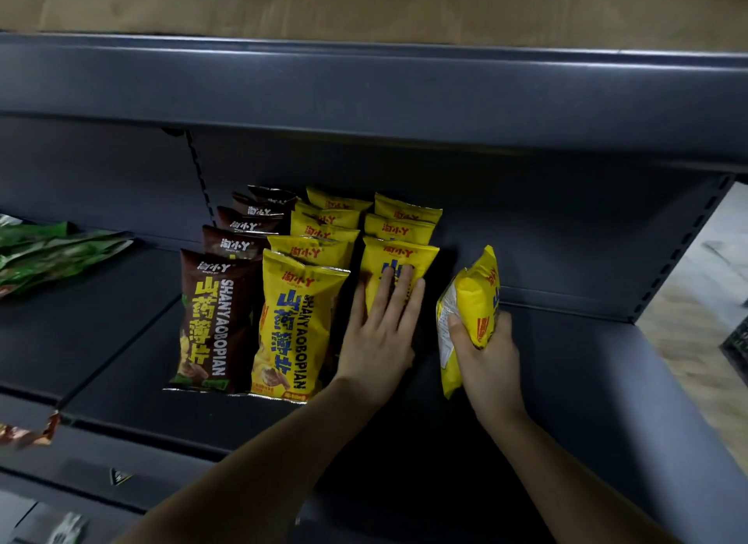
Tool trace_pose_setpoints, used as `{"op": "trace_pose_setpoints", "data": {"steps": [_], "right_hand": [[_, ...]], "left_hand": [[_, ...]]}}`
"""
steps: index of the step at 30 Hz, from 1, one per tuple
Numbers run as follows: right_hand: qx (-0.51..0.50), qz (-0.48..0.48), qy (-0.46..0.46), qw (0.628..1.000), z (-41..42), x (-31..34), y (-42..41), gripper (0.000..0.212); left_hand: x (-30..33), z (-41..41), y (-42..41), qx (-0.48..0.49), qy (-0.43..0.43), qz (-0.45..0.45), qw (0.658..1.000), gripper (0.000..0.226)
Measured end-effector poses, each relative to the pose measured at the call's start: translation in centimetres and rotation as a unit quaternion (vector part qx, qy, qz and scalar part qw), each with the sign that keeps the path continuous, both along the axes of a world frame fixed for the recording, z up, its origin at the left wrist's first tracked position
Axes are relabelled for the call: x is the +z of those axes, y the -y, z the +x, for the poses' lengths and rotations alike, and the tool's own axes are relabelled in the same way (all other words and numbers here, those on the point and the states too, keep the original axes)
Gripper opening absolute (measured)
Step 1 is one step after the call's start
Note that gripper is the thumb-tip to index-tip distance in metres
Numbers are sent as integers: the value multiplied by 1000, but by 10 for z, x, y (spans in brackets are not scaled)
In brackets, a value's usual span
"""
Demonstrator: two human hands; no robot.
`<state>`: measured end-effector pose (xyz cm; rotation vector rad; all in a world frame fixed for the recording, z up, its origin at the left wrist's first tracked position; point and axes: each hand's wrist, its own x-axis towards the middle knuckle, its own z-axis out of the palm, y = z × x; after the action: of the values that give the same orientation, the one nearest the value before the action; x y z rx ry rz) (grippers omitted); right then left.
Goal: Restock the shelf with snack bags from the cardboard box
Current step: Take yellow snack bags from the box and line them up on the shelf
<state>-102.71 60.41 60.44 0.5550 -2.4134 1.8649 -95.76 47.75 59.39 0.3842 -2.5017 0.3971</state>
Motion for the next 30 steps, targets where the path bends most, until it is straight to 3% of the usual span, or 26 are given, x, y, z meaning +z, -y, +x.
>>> {"op": "trace_pose_setpoints", "data": {"steps": [3, 12, 16, 18, 20, 22, 24, 27, 30], "right_hand": [[2, 2, 0, 1000, 0, -1, 0, 28], [11, 11, 11, 1000, 2, 2, -1, 27], [-46, 16, -5, 999, 8, 7, -1, 37], [-62, 19, -24, 998, 21, 14, -4, 37], [-29, 47, -45, 997, 38, 18, -7, 35], [39, 77, -59, 995, 56, 16, -8, 37], [122, 75, -58, 988, 69, 11, -9, 49], [225, 51, -27, 973, 78, 5, -11, 68], [230, 25, 33, 972, 76, 5, -6, 70]], "left_hand": [[-2, 1, 13, -3, -8, -10, 1000, 96], [14, 4, 6, 1, -1, 37, 999, 65], [27, 25, -14, -76, -47, 98, 991, 55], [32, 40, -28, -112, -70, 228, 965, 63], [35, 49, -39, -154, -57, 406, 899, 75], [36, 51, -47, -211, -88, 527, 818, 60], [40, 51, -47, -213, -157, 595, 759, 28], [45, 51, -33, -186, -188, 619, 740, 29], [51, 50, -15, -160, -180, 636, 733, 30]]}}
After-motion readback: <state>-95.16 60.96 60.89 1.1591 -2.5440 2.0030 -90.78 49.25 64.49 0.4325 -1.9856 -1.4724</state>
